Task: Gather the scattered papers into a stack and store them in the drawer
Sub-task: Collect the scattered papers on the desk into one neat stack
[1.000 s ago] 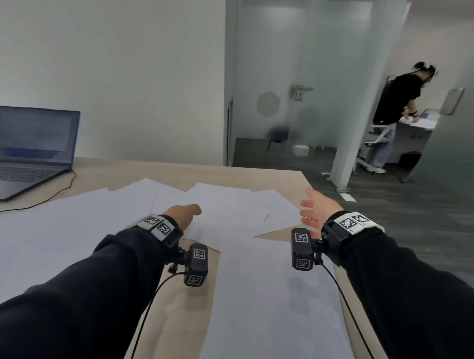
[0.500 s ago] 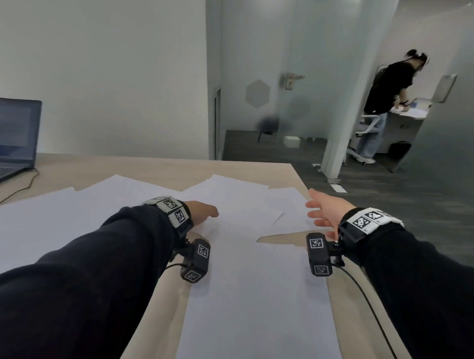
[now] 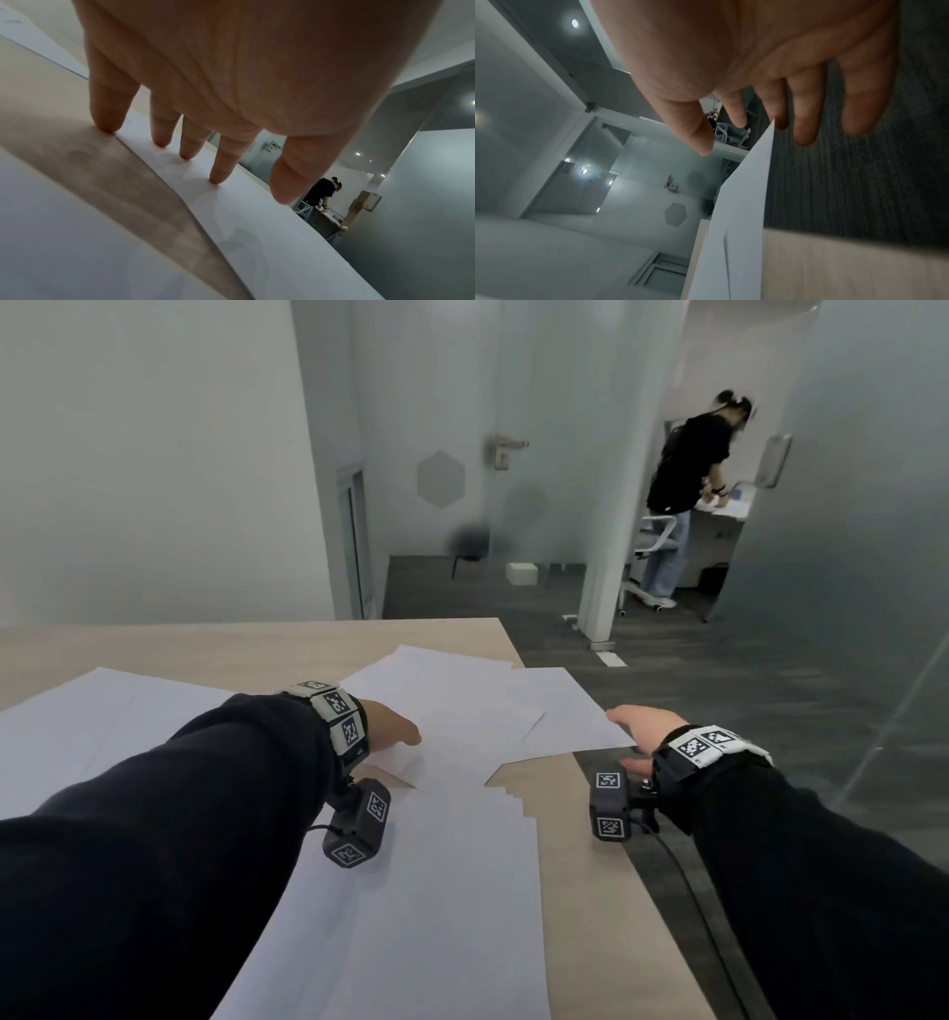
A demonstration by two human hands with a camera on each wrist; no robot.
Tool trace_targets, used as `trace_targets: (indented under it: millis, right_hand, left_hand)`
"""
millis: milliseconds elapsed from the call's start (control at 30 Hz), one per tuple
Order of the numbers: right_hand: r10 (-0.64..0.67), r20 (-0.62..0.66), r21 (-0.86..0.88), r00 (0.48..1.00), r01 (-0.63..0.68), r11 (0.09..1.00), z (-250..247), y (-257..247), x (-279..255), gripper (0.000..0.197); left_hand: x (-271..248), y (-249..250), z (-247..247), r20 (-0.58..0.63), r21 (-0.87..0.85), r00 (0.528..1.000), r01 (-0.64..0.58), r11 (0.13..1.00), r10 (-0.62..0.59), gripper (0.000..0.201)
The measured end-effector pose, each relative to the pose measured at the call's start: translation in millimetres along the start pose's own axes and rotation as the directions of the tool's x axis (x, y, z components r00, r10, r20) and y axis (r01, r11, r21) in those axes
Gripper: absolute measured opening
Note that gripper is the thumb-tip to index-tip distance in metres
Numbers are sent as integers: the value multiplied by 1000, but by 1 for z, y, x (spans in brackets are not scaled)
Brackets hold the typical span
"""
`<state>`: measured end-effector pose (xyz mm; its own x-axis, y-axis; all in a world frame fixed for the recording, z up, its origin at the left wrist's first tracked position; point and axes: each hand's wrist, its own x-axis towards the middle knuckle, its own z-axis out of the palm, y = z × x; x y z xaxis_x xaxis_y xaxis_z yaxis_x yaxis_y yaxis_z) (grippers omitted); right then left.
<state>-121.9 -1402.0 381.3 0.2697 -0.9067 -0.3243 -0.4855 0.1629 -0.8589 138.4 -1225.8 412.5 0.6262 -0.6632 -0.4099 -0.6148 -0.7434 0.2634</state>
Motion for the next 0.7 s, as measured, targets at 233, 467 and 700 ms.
trace_targets:
  millis: [233, 467, 700]
  right_hand:
    - [164, -110, 272, 980, -129, 954, -15, 17, 17, 5]
    - [193, -41, 284, 980, -174, 943, -18, 33, 20, 16]
    - [136, 28, 430, 990, -135, 892, -19, 44, 26, 23]
  left_hand:
    - [12, 25, 8, 46, 109, 995, -93, 990, 88, 62]
    - [21, 45, 16, 60, 161, 985, -170, 972, 162, 57]
    - [33, 43, 23, 19, 357, 984, -172, 918, 176, 50]
